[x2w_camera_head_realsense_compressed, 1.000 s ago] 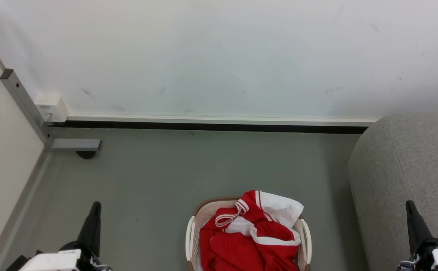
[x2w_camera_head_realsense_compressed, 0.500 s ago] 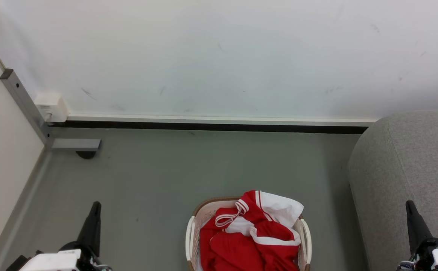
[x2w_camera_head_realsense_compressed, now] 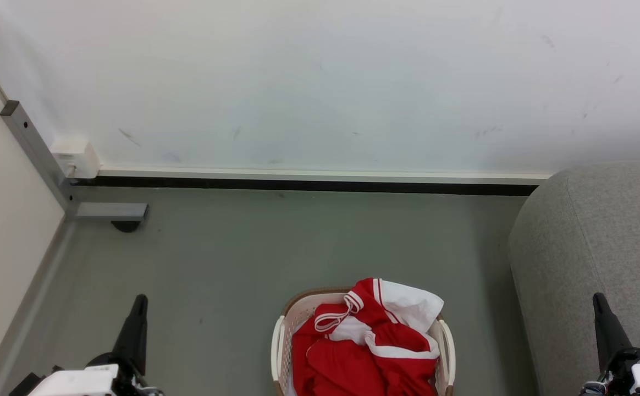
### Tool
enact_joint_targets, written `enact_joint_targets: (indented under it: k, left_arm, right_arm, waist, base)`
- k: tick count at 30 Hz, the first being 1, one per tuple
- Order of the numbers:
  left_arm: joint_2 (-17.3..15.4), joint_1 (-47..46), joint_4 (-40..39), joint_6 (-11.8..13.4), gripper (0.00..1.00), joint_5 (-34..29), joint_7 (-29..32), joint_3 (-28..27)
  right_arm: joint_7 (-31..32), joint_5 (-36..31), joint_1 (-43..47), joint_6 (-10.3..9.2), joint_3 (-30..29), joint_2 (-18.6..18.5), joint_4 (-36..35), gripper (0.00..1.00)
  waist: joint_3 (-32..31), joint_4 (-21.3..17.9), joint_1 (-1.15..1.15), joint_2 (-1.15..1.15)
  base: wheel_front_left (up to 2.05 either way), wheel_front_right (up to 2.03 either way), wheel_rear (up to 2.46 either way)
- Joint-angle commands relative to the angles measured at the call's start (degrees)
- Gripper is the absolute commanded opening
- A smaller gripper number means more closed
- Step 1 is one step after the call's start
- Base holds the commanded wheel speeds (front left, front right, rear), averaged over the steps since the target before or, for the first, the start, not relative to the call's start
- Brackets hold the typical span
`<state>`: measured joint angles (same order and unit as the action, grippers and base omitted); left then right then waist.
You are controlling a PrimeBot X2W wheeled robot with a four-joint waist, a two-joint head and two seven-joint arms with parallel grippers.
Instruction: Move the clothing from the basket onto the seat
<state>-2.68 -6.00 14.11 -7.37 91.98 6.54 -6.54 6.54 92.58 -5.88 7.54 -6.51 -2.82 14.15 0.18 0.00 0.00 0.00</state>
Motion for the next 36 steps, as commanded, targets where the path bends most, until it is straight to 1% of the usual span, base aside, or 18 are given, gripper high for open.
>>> enact_joint_targets:
  k: [1,36]
  left_arm:
    - [-0.4,-0.4,-0.2,-0.3,0.0,0.8,0.2,0.0]
    - [-0.4,-0.4,-0.2,-0.3,0.0,0.8,0.2,0.0]
  right_arm:
    - [0.1,-0.3,-0.6,-0.11,-0.2,-0.1,-0.3,0.0]
    - [0.1,-0.3,-0.6,-0.11,-0.2,-0.1,-0.3,0.0]
  waist:
    - [0.0,0.0,0.0,0.0]
    - [0.0,0.0,0.0,0.0]
  base:
    - [0.0,0.0,0.0]
    - [0.0,0.0,0.0]
